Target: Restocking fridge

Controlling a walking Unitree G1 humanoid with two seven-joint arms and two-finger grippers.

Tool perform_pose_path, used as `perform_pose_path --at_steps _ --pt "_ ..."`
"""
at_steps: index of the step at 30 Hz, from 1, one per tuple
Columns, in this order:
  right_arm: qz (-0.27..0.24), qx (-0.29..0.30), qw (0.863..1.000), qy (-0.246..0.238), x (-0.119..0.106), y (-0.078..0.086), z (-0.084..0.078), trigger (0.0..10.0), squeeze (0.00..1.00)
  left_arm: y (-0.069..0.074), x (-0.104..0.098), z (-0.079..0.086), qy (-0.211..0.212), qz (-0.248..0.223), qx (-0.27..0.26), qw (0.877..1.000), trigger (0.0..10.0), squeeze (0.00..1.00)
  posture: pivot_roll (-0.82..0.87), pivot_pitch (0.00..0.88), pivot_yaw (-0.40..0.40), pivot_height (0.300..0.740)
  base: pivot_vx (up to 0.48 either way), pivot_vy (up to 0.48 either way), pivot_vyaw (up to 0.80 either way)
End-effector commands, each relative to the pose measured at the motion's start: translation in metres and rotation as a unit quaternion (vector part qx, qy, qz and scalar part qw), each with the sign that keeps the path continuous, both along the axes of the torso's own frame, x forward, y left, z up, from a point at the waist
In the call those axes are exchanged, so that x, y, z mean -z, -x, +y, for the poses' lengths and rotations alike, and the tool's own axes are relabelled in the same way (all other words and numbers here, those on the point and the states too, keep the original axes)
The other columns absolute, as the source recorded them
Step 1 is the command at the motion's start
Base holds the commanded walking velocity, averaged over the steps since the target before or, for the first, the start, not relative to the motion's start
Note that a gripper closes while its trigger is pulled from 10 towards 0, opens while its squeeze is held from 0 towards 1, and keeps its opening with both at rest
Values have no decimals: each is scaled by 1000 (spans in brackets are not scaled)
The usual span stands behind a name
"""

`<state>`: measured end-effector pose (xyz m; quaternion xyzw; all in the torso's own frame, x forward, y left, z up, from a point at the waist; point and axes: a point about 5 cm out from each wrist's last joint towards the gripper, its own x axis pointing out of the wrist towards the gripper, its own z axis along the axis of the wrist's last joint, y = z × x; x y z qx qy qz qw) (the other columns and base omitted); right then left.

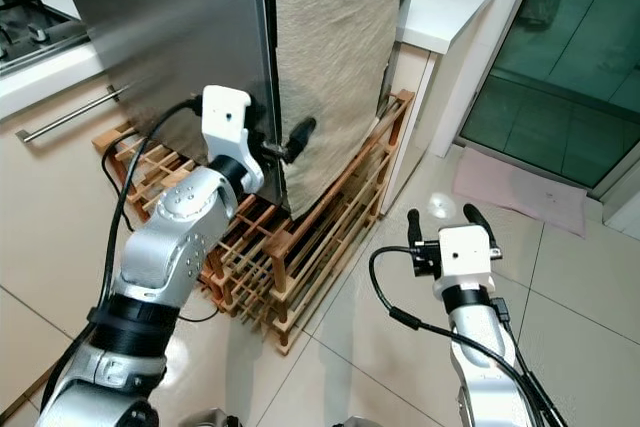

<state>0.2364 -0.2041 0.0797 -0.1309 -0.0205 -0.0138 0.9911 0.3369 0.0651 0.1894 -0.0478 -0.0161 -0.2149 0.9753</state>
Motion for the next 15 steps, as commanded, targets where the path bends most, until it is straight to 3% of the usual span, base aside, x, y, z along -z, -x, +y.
perform_pose_path --at_steps 1,15 --pt "-4 6 1000 -3 -3 1 -2 10000 0 -3 1 -1 -3 3 -4 1000 10000 0 -142 0 -12 726 0 0 0" --pt "7 16 1000 -3 8 8 -10 10000 0 -9 -1 -10 6 6 10 1000 10000 0 -154 0 -5 726 0 0 0"
